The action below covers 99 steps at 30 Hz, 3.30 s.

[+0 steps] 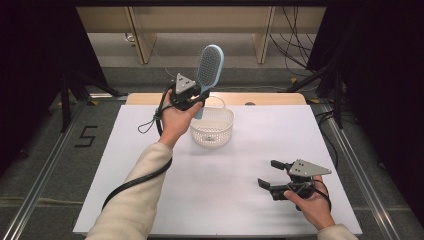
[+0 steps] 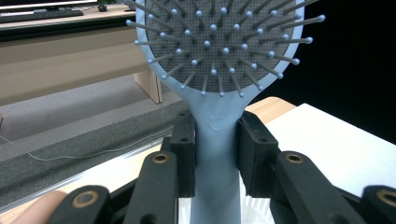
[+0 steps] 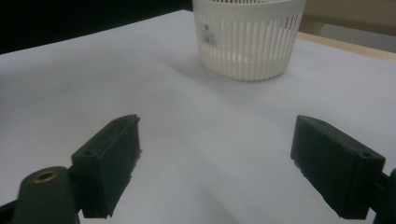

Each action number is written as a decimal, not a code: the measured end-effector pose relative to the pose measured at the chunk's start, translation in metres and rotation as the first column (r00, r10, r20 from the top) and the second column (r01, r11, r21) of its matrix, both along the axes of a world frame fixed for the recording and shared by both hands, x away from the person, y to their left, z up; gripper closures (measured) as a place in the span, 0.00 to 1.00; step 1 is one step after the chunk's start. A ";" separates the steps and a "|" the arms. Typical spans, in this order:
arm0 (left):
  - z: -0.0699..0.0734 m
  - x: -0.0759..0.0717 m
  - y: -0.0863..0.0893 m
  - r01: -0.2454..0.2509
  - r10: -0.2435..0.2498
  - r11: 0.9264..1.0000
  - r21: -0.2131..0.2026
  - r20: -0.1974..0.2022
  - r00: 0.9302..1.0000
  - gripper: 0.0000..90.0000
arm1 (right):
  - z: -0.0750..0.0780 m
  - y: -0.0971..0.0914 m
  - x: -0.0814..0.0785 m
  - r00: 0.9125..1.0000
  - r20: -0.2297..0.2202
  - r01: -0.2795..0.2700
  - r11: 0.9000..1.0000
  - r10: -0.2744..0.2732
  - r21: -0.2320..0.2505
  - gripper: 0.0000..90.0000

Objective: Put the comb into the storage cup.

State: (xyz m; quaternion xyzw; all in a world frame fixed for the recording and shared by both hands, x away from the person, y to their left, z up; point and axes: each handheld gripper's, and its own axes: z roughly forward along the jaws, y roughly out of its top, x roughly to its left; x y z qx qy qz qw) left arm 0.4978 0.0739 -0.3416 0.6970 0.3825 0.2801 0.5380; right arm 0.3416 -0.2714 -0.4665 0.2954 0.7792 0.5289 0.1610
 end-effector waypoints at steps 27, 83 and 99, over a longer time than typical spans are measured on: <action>-0.002 0.004 -0.005 0.006 -0.006 1.000 0.003 -0.009 1.000 0.78 | 0.000 0.000 0.000 1.000 -0.003 -0.001 1.000 0.001 0.000 0.18; -0.011 0.014 -0.009 0.028 -0.028 0.999 0.021 -0.017 0.999 0.78 | 0.000 -0.001 0.000 1.000 -0.001 -0.001 1.000 0.001 -0.001 0.18; -0.015 0.016 -0.010 0.035 -0.035 0.999 0.025 -0.022 0.999 0.78 | 0.000 -0.001 0.000 1.000 -0.001 -0.001 1.000 0.001 -0.001 0.18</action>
